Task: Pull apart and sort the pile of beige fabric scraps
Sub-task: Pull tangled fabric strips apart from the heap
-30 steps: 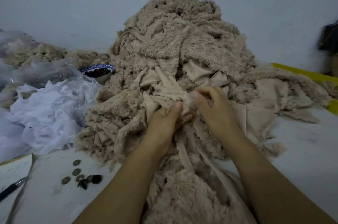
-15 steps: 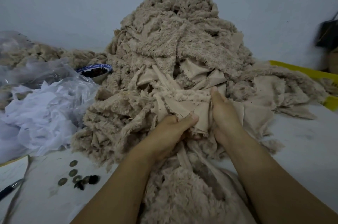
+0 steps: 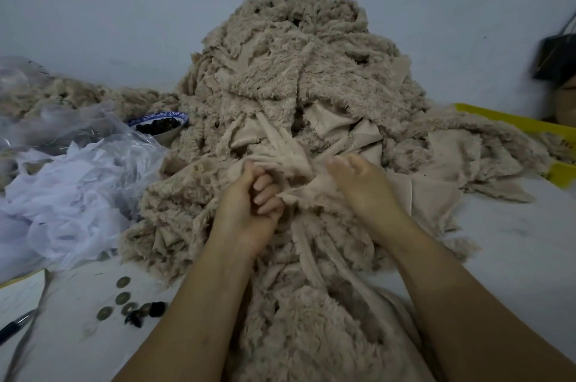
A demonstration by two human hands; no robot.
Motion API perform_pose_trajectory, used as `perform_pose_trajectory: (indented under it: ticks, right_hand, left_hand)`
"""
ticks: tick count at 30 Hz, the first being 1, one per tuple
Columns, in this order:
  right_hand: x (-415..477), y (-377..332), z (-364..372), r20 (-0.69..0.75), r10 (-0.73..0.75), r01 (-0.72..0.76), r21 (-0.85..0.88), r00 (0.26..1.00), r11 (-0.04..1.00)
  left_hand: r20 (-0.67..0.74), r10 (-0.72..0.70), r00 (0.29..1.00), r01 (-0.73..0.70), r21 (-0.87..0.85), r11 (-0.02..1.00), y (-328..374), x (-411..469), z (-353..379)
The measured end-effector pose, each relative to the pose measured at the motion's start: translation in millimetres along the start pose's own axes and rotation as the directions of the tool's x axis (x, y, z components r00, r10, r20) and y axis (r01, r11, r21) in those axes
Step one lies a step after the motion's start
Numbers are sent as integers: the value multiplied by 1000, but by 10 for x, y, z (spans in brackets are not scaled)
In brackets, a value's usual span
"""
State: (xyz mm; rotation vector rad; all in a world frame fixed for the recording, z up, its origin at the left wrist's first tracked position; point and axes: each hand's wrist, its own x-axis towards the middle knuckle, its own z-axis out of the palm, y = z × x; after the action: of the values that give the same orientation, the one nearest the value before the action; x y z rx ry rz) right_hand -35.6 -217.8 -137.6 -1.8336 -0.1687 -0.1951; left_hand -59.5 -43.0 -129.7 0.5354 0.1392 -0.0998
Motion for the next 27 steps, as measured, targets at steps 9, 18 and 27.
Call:
perform_pose_trajectory:
  ticks: [9, 18, 27]
  right_hand:
    - [46, -33, -2, 35, 217, -201, 538, 976, 819]
    - [-5, -61, 40, -120, 81, -28, 388, 989, 921]
    - [-77, -74, -2, 294, -117, 59, 201, 949, 978]
  left_hand:
    - [30, 121, 992, -123, 395, 910, -132, -21, 99]
    - [99, 160, 982, -185, 657, 731, -274, -143, 128]
    - [13, 156, 988, -155, -48, 987, -16, -89, 140]
